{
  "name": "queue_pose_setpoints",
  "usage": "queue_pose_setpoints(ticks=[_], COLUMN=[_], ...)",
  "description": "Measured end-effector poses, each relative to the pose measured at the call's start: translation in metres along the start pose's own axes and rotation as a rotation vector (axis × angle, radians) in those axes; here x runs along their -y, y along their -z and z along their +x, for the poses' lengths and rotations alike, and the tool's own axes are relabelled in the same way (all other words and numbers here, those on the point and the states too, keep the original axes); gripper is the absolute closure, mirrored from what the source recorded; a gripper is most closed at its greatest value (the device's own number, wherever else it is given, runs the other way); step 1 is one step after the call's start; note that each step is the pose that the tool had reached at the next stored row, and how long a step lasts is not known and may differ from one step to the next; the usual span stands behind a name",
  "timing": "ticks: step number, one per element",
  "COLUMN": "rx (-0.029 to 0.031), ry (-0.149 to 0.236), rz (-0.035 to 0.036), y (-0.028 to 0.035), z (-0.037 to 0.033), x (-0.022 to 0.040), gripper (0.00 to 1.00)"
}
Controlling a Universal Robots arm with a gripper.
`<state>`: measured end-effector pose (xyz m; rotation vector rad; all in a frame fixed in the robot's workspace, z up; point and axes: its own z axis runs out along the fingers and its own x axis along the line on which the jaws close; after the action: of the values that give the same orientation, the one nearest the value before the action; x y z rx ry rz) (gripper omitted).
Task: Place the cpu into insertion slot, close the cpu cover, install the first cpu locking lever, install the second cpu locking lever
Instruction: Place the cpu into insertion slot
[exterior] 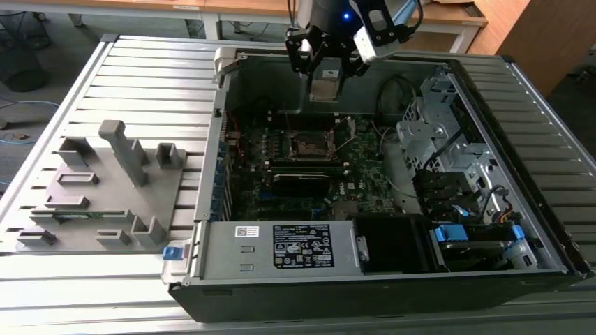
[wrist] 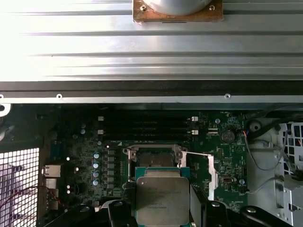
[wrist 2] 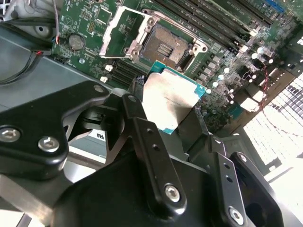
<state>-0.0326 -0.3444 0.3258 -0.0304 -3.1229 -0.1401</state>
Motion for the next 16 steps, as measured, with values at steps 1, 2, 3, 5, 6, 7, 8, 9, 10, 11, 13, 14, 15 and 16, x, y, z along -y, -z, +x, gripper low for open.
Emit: queue_pose_setpoints(ticks=[1,2,3,5,6,7,8,9,10,11,13,14,15,16], rx=[0.0,0.0,0.0,0.0001,0.0001,0.0001,0.0,0.0002,0.0004,0.0006,0.001,0.0016,0.0021,0.0024], ry=[0.0,0.0,0.0,0.0,0.0,0.0,0.0,0.0,0.0,0.0,0.0,0.0,0.0,0.0], rz=[0.0,0.0,0.0,0.0,-0.0001,0.0,0.0003,0.0001,-0.0002,-0.0002,0.0,0.0,0.0,0.0], y=[-0.0009,-0.0017,-0.0025,-0.0044,-0.0052,-0.0055,-0.0056,-0.006,-0.0065,-0.0071,-0.009,-0.0107,-0.0127,-0.0145], z=[0.0,0.0,0.0,0.0,0.0,0.0,0.0,0.0001,0.0005,0.0012,0.0028,0.0032,0.0034,0.0034], x=[0.0001,0.0002,0.0002,0.0004,0.0005,0.0005,0.0005,0.0005,0.0006,0.0007,0.0009,0.0011,0.0012,0.0014], gripper=[0.46,0.46,0.46,0.46,0.46,0.46,0.46,0.46,0.46,0.46,0.46,0.46,0.46,0.46])
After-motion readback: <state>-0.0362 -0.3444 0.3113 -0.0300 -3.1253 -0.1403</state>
